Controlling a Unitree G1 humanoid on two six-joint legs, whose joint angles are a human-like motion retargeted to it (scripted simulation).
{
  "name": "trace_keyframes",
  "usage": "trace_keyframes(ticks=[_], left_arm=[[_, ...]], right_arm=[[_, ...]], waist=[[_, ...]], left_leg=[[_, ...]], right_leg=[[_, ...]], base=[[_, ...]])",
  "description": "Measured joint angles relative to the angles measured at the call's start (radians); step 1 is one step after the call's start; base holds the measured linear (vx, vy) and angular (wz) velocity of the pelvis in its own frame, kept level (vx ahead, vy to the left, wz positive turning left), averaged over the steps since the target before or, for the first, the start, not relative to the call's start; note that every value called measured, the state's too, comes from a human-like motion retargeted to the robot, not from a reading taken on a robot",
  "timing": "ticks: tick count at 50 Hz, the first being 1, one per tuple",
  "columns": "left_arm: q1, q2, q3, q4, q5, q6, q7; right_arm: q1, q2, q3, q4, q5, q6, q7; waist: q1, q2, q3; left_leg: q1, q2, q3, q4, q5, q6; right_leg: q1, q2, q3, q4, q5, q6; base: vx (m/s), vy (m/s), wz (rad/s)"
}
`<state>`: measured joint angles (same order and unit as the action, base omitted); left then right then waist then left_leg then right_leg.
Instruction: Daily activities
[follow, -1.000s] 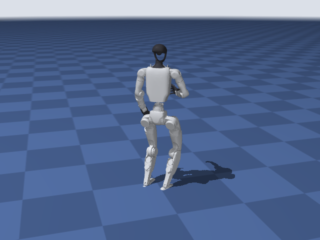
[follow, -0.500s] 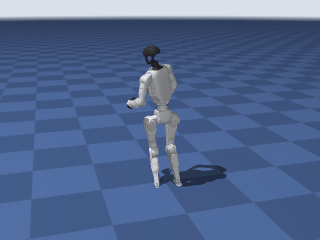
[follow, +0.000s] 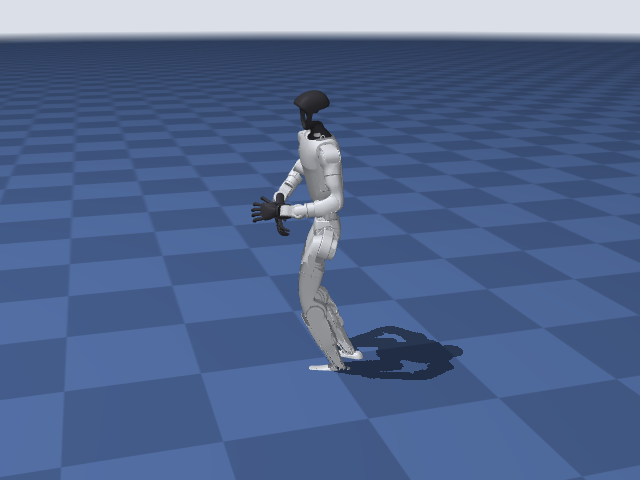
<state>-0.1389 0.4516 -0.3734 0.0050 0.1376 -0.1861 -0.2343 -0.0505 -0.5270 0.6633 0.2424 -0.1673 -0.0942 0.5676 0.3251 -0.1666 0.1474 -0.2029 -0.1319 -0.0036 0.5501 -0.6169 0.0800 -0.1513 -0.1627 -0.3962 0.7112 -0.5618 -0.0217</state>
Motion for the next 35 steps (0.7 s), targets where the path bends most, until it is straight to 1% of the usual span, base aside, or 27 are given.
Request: trace_keyframes(ticks=[3,5,8,10,12,15,17,21,22,23,27,28,29,30,32,33,35], left_arm=[[-0.072,0.021,-0.022,-0.012,0.043,0.014,0.049],[-0.114,0.036,-0.056,-0.014,0.075,0.022,0.068],[-0.234,0.049,-0.133,-0.013,0.118,0.037,0.098],[-0.301,0.045,-0.191,-0.016,0.138,0.041,0.109],[-0.440,0.019,-0.238,-0.003,0.162,0.048,0.127],[-0.478,-0.003,-0.310,-0.032,0.189,0.040,0.126],[-0.545,-0.017,-0.324,-0.047,0.196,0.049,0.131],[-0.525,-0.038,-0.346,-0.074,0.190,0.043,0.130],[-0.521,-0.037,-0.339,-0.084,0.182,0.044,0.127],[-0.521,-0.031,-0.313,-0.099,0.168,0.048,0.123],[-0.455,-0.037,-0.287,-0.105,0.128,0.052,0.123],[-0.437,-0.036,-0.276,-0.104,0.115,0.054,0.122],[-0.414,-0.031,-0.254,-0.105,0.095,0.057,0.116],[-0.389,-0.026,-0.226,-0.108,0.072,0.061,0.109],[-0.344,-0.031,-0.193,-0.089,0.051,0.063,0.116],[-0.312,-0.031,-0.165,-0.076,0.034,0.060,0.118],[-0.266,-0.049,-0.116,-0.050,0.010,0.062,0.132]], right_arm=[[-0.064,-0.124,-0.030,-0.170,-0.015,0.001,0.004],[-0.145,-0.204,-0.046,-0.260,-0.036,0.003,-0.009],[-0.374,-0.349,-0.074,-0.347,-0.086,0.034,-0.068],[-0.534,-0.424,-0.089,-0.341,-0.131,0.062,-0.121],[-0.827,-0.484,-0.031,-0.199,-0.172,0.102,-0.204],[-1.012,-0.509,-0.040,-0.034,-0.232,0.168,-0.266],[-1.293,-0.471,0.068,0.218,-0.237,0.186,-0.340],[-1.451,-0.455,0.073,0.351,-0.239,0.226,-0.408],[-1.504,-0.449,0.090,0.377,-0.235,0.225,-0.427],[-1.587,-0.436,0.134,0.409,-0.224,0.216,-0.448],[-1.620,-0.461,0.174,0.350,-0.237,0.189,-0.453],[-1.609,-0.475,0.185,0.312,-0.241,0.177,-0.442],[-1.573,-0.501,0.182,0.235,-0.244,0.168,-0.416],[-1.525,-0.534,0.171,0.138,-0.246,0.160,-0.381],[-1.415,-0.556,0.162,0.017,-0.228,0.122,-0.347],[-1.287,-0.585,0.100,-0.113,-0.211,0.108,-0.310],[-1.134,-0.586,0.071,-0.225,-0.165,0.072,-0.275]], waist=[[-0.040,-0.024,0.032],[-0.053,-0.040,0.044],[-0.060,-0.066,0.064],[-0.048,-0.081,0.072],[-0.037,-0.080,0.102],[-0.006,-0.095,0.098],[-0.006,-0.089,0.099],[0.003,-0.088,0.098],[-0.003,-0.082,0.094],[-0.020,-0.066,0.081],[-0.037,-0.048,0.094],[-0.045,-0.044,0.097],[-0.057,-0.033,0.088],[-0.072,-0.019,0.074],[-0.088,-0.006,0.094],[-0.105,0.000,0.083],[-0.127,0.021,0.110]], left_leg=[[0.025,-0.049,-0.056,-0.037,0.051,-0.019],[0.035,-0.072,-0.079,-0.033,0.070,-0.028],[0.047,-0.090,-0.098,-0.048,0.092,-0.037],[0.049,-0.099,-0.101,-0.037,0.101,-0.040],[0.067,-0.091,-0.107,-0.097,0.134,-0.044],[0.056,-0.102,-0.095,-0.038,0.123,-0.041],[0.048,-0.080,-0.090,-0.070,0.136,-0.048],[0.028,-0.080,-0.064,-0.009,0.120,-0.050],[0.026,-0.070,-0.061,-0.015,0.121,-0.053],[0.029,-0.046,-0.062,-0.053,0.131,-0.059],[0.017,-0.038,-0.047,0.000,0.109,-0.058],[0.015,-0.036,-0.044,0.009,0.102,-0.058],[0.025,-0.022,-0.044,-0.018,0.105,-0.061],[0.041,-0.002,-0.047,-0.064,0.114,-0.066],[0.040,0.001,-0.041,-0.042,0.103,-0.065],[0.054,0.011,-0.042,-0.075,0.106,-0.069],[0.053,0.012,-0.037,-0.056,0.099,-0.070]], right_leg=[[-0.025,0.026,0.132,0.012,-0.044,0.034],[-0.033,0.031,0.191,0.033,-0.064,0.048],[-0.037,0.033,0.229,0.039,-0.082,0.054],[-0.037,0.025,0.235,0.055,-0.089,0.053],[-0.031,0.029,0.229,0.022,-0.080,0.041],[-0.029,0.001,0.212,0.070,-0.097,0.033],[-0.031,0.017,0.195,0.029,-0.081,0.019],[-0.031,-0.007,0.168,0.068,-0.088,0.019],[-0.027,0.001,0.161,0.050,-0.080,0.017],[-0.017,0.030,0.152,-0.008,-0.056,0.009],[-0.010,0.024,0.137,0.013,-0.051,0.017],[-0.008,0.024,0.135,0.016,-0.052,0.019],[0.005,0.043,0.132,-0.025,-0.036,0.018],[0.025,0.072,0.129,-0.087,-0.013,0.014],[0.029,0.069,0.128,-0.074,-0.008,0.023],[0.044,0.086,0.128,-0.114,0.004,0.022],[0.046,0.082,0.129,-0.099,0.008,0.031]], base=[[-0.07,0.10,2.74],[-0.07,0.08,2.30],[-0.03,0.02,1.89],[-0.04,-0.02,1.60],[-0.04,-0.05,1.40],[-0.08,-0.05,1.23],[-0.05,-0.08,0.96],[-0.08,-0.03,0.79],[0.01,-0.04,0.49],[0.01,-0.03,0.42],[-0.04,0.03,0.40],[0.04,0.03,0.26],[0.10,0.02,0.15],[0.08,0.04,0.15],[0.05,0.06,0.20],[0.09,0.06,0.19],[0.07,0.07,0.22]])
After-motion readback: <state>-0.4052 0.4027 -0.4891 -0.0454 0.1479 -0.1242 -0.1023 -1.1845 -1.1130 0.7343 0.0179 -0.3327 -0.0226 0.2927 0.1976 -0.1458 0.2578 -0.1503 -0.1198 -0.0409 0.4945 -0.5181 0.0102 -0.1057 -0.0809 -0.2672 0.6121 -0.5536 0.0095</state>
